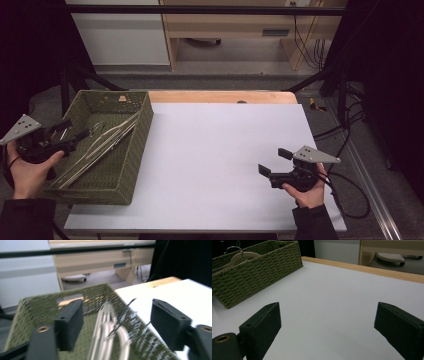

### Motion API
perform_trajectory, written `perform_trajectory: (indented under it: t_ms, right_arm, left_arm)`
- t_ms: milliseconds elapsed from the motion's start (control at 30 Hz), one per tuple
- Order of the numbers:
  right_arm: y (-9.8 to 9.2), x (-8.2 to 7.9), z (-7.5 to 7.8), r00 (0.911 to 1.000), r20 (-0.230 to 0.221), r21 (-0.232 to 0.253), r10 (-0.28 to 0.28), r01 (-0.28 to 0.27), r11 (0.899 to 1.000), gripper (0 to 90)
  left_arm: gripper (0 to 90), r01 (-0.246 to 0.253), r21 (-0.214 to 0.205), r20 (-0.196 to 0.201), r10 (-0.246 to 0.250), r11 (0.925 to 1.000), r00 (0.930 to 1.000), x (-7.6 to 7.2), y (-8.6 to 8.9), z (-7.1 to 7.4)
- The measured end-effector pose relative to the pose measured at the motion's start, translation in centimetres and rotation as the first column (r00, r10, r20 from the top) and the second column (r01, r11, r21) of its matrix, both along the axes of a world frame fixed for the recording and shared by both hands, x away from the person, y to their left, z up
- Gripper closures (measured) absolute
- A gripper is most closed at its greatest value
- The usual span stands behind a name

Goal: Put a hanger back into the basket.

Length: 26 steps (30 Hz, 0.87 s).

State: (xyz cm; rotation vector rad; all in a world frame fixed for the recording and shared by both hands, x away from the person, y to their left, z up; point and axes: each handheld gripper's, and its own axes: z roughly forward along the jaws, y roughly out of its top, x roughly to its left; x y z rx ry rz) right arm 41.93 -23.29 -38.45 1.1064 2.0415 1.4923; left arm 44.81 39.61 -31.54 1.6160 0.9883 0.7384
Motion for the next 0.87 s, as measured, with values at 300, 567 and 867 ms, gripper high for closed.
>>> perform_trajectory:
  t_ms: [300,567,867]
  right_arm:
    - [-0.1,-0.1,0.1,0.9999,0.010,0.007,0.000,0.000,1.000,7.5]
    - [-0.3,-0.3,0.2,0.9999,0.014,0.007,0.002,-0.002,1.000,6.9]
    - [-0.9,-0.5,0.3,0.9998,0.021,0.022,0.001,-0.001,1.000,7.0]
  left_arm:
    - [11.0,0.128,-0.042,0.036,-0.127,0.9908,0.9913,-1.3,-4.7,0.9]
    - [10.7,0.217,-0.032,0.003,-0.218,0.9755,0.9761,-1.8,-8.7,-0.9]
    - [11.1,0.269,-0.012,-0.038,-0.269,0.9630,0.9623,-1.9,-11.7,-2.9]
